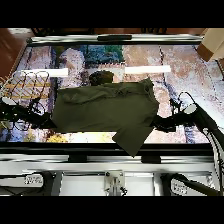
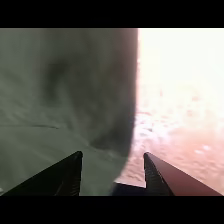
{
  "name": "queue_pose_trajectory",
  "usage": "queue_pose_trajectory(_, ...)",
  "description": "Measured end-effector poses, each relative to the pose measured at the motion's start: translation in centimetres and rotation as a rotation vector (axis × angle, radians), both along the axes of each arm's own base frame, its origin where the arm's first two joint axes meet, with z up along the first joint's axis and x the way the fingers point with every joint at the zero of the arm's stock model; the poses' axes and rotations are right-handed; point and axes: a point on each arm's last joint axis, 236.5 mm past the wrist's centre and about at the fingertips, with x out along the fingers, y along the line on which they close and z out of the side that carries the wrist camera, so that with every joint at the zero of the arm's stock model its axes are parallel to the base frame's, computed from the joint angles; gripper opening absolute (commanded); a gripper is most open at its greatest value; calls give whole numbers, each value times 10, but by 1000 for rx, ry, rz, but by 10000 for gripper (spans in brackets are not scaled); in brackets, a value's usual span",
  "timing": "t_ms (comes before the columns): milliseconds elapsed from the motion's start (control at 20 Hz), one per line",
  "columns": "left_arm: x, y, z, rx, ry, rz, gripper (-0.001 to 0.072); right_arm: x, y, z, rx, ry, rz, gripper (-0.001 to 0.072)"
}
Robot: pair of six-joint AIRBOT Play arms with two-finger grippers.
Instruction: Fold the shirts.
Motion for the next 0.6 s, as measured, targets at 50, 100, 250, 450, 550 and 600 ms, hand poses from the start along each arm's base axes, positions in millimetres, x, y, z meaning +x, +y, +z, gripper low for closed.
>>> queue_pose_trajectory(50,1,0,2,0,-7,1,33,3,7,-2,12,-9,0,346)
queue_pose_trajectory(100,2,-1,4,-3,-13,3,32,6,13,-6,10,-22,10,94)
queue_pose_trajectory(250,10,0,18,7,-67,7,31,16,20,-3,-17,-74,52,59)
queue_pose_trajectory(450,52,11,101,89,-345,6,31,72,12,93,-98,-382,112,59)
queue_pose_trajectory(550,76,16,189,168,-601,19,31,102,-4,191,-208,-659,127,59)
queue_pose_trajectory(600,83,17,243,214,-748,43,31,108,-12,256,-271,-827,121,59)
